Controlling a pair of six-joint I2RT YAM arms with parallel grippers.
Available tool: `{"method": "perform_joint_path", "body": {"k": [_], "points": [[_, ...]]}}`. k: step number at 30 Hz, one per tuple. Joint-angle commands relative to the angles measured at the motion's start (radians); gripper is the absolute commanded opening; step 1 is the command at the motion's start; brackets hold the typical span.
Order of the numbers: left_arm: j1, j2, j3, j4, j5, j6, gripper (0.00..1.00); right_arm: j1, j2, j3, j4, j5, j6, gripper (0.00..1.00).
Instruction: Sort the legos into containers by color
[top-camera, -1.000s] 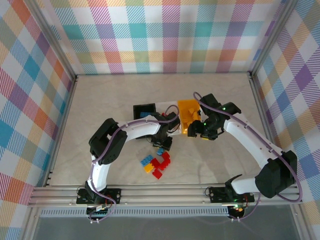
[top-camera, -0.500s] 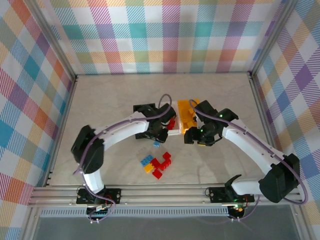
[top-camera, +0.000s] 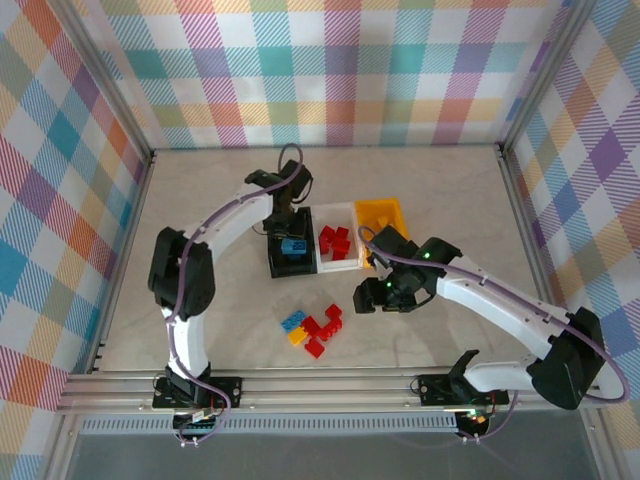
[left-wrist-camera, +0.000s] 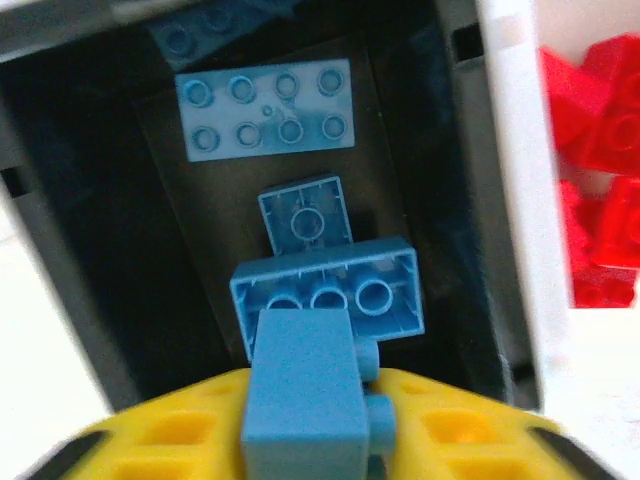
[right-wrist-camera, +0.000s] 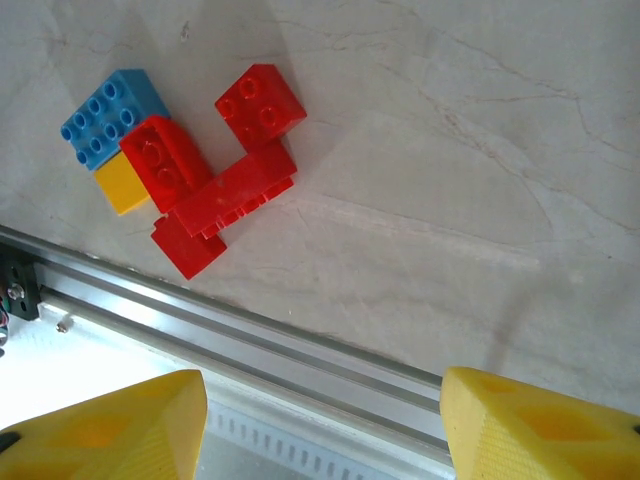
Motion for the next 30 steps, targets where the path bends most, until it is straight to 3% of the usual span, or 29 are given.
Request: {"method": "perform_joint_path", "body": {"k": [1, 5, 10, 21, 30], "points": [[0.007, 0.002, 0.054, -0.031, 0.021, 0.021, 0.49, 0.045, 0.047, 0.022, 0.011, 0.001, 0.011, 0.66], [0.009, -0.044, 0.047, -0.043, 0.035, 0.002, 0.63, 0.121, 0.149, 0.041, 0.037, 0.007, -0.015, 0.71], [0.009, -0.201, -0.035, -0.067, 0.031, -0.044, 0.66, 0.155, 0.333, 0.104, 0.113, 0.017, -0.08, 0.71], [0.009, -0.685, -0.529, -0.063, 0.028, -0.213, 0.71, 0.155, 0.609, 0.28, 0.119, 0.084, -0.165, 0.71], [0.009, -0.781, -0.629, -0.076, 0.018, -0.246, 0.73, 0.114, 0.692, 0.286, 0.138, 0.098, -0.221, 0.67]]}}
